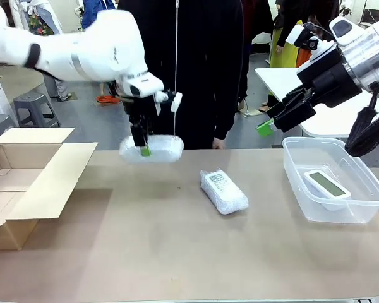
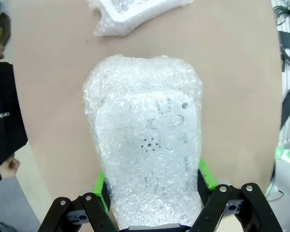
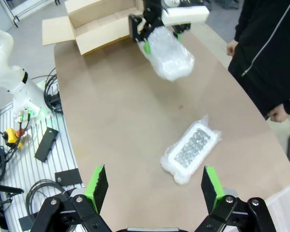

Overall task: Separate and place wrapped and unwrapped clocks.
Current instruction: Pick up the Digital clock indicated by the person, then if the picked Digital clock is wrapped, place it in the Package Box ; if not, place it in the Organizing box.

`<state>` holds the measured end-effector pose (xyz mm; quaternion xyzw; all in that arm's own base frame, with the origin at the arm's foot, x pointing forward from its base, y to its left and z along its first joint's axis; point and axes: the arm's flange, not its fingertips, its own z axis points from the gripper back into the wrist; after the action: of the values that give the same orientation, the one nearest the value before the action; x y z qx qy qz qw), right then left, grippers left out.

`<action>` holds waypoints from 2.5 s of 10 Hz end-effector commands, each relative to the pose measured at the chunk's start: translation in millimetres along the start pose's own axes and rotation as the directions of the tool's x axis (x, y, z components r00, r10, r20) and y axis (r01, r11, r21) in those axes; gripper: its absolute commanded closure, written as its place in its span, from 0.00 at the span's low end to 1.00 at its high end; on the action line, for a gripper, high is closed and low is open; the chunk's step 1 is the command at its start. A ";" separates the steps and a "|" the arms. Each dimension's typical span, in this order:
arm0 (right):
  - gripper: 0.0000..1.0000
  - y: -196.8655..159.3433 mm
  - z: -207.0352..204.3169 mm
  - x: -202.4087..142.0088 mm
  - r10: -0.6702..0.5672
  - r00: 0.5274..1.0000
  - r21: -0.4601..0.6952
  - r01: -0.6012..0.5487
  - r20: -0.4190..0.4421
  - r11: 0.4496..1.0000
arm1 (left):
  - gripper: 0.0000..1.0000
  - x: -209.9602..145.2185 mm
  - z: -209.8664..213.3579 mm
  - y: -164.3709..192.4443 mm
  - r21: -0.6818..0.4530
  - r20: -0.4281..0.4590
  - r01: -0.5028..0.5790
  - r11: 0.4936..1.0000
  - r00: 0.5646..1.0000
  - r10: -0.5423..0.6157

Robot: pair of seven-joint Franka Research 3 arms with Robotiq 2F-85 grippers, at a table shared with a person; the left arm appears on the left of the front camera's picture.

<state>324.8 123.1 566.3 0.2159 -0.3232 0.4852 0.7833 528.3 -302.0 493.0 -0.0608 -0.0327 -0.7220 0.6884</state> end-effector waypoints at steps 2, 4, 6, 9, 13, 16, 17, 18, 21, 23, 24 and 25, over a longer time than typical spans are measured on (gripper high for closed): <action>0.00 -0.9 -0.8 -0.2 -0.001 1.000 0.014 0.001 0.012 1.000 | 0.38 -8.9 56.1 -20.8 0.018 0.017 -0.003 1.000 1.000 0.003; 0.00 -0.9 -0.8 -0.2 -0.001 1.000 0.014 0.001 0.012 1.000 | 0.38 -11.8 64.7 -32.1 0.046 0.044 0.016 0.999 0.999 -0.018; 0.00 -0.9 -0.8 -0.2 -0.001 1.000 0.014 0.001 0.012 1.000 | 0.38 -5.3 72.4 -29.5 0.046 0.012 -0.002 0.999 1.000 0.001; 0.00 -0.9 -0.8 -0.2 -0.001 1.000 0.014 0.001 0.012 1.000 | 0.38 -5.3 72.4 -29.5 0.046 0.012 -0.002 0.999 1.000 0.001; 0.00 -0.9 -0.8 -0.2 -0.001 1.000 0.014 0.001 0.012 1.000 | 0.38 -5.3 72.4 -29.5 0.046 0.012 -0.002 0.999 1.000 0.001; 0.00 -0.9 -0.8 -0.2 -0.001 1.000 0.014 0.001 0.012 1.000 | 0.38 -5.3 72.4 -29.5 0.046 0.012 -0.002 0.999 1.000 0.001; 0.00 -0.9 -0.8 -0.2 -0.001 1.000 0.014 0.001 0.012 1.000 | 0.38 -5.3 72.4 -29.5 0.046 0.012 -0.002 0.999 1.000 0.001; 0.00 -0.9 -0.8 -0.2 -0.001 1.000 0.014 0.001 0.012 1.000 | 0.38 -5.3 72.4 -29.5 0.046 0.012 -0.002 0.999 1.000 0.001; 0.00 -0.9 -0.8 -0.2 -0.001 1.000 0.014 0.001 0.012 1.000 | 0.38 -5.3 72.4 -29.5 0.046 0.012 -0.002 0.999 1.000 0.001; 0.00 -0.9 -0.8 -0.2 -0.001 1.000 0.014 0.001 0.012 1.000 | 0.19 -33.0 94.1 -22.2 0.102 -0.002 -0.183 0.978 0.983 0.184; 0.00 -0.9 -0.8 -0.2 -0.001 1.000 0.014 0.001 0.012 1.000 | 0.19 -66.9 114.5 -17.1 0.096 0.034 -0.385 0.918 0.923 0.383; 0.00 -0.9 -0.8 -0.2 -0.001 1.000 0.014 0.001 0.012 1.000 | 0.19 -99.9 123.5 -15.6 0.074 0.048 -0.517 0.853 0.856 0.515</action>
<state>324.8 122.7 566.5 0.2159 -0.3235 0.4849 0.7833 522.5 -211.2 591.5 -0.0449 -0.0615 -0.5840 0.8082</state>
